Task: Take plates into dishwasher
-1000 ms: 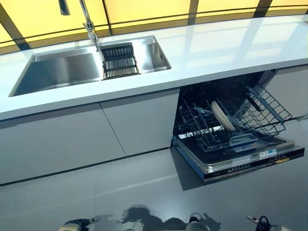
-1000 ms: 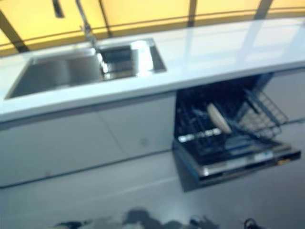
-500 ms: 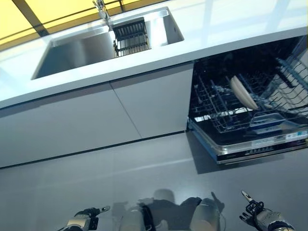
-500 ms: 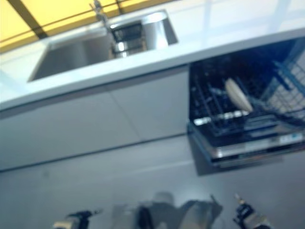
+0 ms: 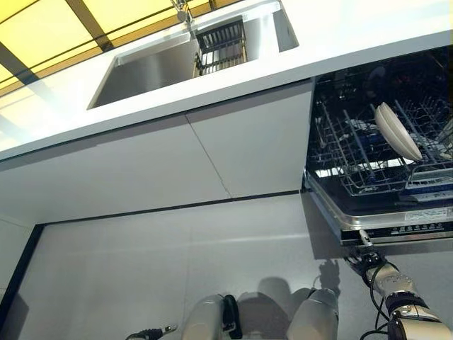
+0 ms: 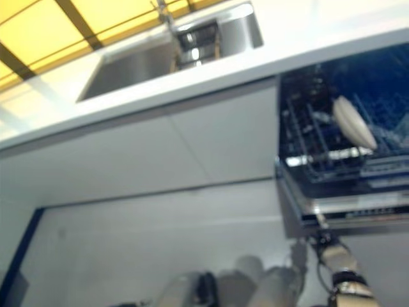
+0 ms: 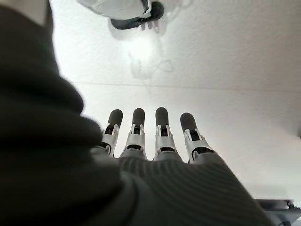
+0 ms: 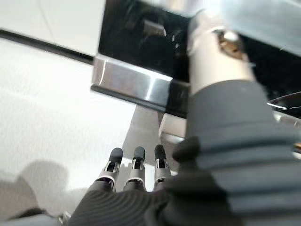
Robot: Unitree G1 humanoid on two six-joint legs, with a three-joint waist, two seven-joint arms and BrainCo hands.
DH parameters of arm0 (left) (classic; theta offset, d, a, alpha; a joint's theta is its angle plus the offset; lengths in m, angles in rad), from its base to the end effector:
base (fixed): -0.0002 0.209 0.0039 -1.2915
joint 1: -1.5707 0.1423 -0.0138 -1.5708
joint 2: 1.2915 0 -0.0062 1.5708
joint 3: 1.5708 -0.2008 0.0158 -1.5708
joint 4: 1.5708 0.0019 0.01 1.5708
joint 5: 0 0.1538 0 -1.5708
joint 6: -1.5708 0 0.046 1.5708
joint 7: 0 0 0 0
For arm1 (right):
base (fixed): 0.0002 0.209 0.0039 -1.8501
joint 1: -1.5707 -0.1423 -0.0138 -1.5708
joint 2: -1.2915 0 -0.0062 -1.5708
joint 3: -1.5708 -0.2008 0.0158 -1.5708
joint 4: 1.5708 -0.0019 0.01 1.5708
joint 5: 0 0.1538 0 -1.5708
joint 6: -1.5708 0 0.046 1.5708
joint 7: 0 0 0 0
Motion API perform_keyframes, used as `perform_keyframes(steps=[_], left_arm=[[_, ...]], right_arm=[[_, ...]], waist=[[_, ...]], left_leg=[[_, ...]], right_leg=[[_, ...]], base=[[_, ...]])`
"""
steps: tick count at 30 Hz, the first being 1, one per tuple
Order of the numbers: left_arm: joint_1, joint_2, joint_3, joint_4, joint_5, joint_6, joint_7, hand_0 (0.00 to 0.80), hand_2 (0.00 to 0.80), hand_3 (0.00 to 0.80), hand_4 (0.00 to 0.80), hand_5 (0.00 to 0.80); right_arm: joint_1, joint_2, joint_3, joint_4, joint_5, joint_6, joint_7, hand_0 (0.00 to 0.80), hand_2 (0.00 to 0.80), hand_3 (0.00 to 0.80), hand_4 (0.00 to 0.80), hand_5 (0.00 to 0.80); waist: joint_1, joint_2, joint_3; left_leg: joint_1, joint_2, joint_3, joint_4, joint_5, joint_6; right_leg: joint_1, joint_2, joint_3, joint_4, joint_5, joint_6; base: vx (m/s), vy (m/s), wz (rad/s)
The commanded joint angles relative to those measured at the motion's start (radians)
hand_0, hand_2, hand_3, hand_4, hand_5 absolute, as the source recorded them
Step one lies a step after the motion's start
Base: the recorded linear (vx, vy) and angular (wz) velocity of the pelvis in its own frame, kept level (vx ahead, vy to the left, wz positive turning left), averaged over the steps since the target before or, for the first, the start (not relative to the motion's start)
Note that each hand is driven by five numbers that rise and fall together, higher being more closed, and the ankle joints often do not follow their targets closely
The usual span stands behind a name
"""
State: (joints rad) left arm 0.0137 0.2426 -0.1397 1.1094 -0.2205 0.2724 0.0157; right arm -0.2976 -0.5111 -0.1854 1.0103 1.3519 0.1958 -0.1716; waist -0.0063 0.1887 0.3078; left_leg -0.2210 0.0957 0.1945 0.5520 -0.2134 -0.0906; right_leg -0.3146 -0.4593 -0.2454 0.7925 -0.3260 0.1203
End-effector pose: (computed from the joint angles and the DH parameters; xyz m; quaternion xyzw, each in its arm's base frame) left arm 0.0817 0.2279 -0.1443 0.0415 0.6401 0.0756 0.7635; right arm 0.2197 -0.3283 -0.0358 0.4570 0.2450 -0.3644 0.7735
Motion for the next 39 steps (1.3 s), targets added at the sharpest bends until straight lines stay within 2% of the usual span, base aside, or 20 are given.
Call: perform_keyframes(steps=[1,4,11,22,28,36,39], left_arm=[[0.003,0.047,-0.027,-0.012,-0.016,-0.008,-0.005,0.000,0.000,0.000,0.000,0.000],[0.004,0.052,-0.029,-0.007,-0.012,-0.011,-0.008,0.000,0.000,0.000,0.000,0.000],[0.017,0.080,-0.048,-0.022,0.001,-0.001,-0.002,0.000,0.000,0.000,0.000,0.000],[0.054,0.150,-0.035,-0.006,0.062,-0.012,-0.030,0.000,0.000,0.000,0.000,0.000],[0.063,0.177,-0.020,-0.005,0.090,-0.018,-0.034,0.000,0.000,0.000,0.000,0.000],[0.067,0.203,0.008,0.001,0.128,-0.030,-0.052,0.000,0.000,0.000,0.000,0.000],[0.062,0.206,0.019,0.004,0.137,-0.033,-0.053,0.000,0.000,0.000,0.000,0.000]], right_arm=[[-0.252,-0.028,-0.031,-0.135,0.120,-0.104,0.103,0.000,0.000,0.000,0.000,0.000],[-0.304,-0.039,-0.017,-0.172,0.151,-0.132,0.151,0.000,0.000,0.000,0.000,0.000],[-0.461,-0.140,0.020,-0.184,0.176,-0.177,0.217,0.000,0.000,0.000,0.000,0.000],[-0.617,-0.286,0.067,-0.158,0.206,-0.271,0.305,0.000,0.000,0.000,0.000,0.000],[-0.663,-0.307,0.084,-0.168,0.206,-0.300,0.327,0.000,0.000,0.000,0.000,0.000],[-0.659,-0.315,0.094,-0.134,0.116,-0.240,0.298,0.000,0.000,0.000,0.000,0.000],[-0.626,-0.299,0.090,-0.124,0.024,-0.197,0.251,0.000,0.000,0.000,0.000,0.000]], waist=[[0.061,-0.002,0.018],[0.067,-0.005,0.018],[0.105,-0.025,0.004],[0.156,-0.067,-0.020],[0.176,-0.087,-0.032],[0.191,-0.120,-0.043],[0.192,-0.129,-0.051]], left_leg=[[0.037,-0.042,0.012,0.040,-0.061,0.111],[0.052,-0.040,0.010,0.033,-0.060,0.108],[0.078,-0.035,0.000,0.035,-0.063,0.105],[0.084,-0.003,-0.011,0.069,-0.076,0.100],[0.085,0.008,-0.015,0.066,-0.076,0.096],[0.088,0.031,-0.013,0.055,-0.069,0.085],[0.107,0.036,-0.005,0.017,-0.053,0.078]], right_leg=[[0.094,0.045,-0.043,-0.007,-0.011,-0.109],[0.114,0.047,-0.051,-0.014,-0.010,-0.108],[0.181,0.052,-0.088,-0.051,0.008,-0.096],[0.259,0.065,-0.136,-0.087,0.023,-0.085],[0.286,0.077,-0.157,-0.112,0.027,-0.080],[0.326,0.102,-0.174,-0.170,0.047,-0.072],[0.353,0.113,-0.182,-0.220,0.065,-0.062]], base=[[0.006,0.022,0.09],[0.026,0.009,0.05],[0.071,-0.024,0.02],[0.099,-0.056,0.08],[0.068,-0.043,0.07],[0.024,-0.042,0.07],[0.006,-0.023,0.07]])
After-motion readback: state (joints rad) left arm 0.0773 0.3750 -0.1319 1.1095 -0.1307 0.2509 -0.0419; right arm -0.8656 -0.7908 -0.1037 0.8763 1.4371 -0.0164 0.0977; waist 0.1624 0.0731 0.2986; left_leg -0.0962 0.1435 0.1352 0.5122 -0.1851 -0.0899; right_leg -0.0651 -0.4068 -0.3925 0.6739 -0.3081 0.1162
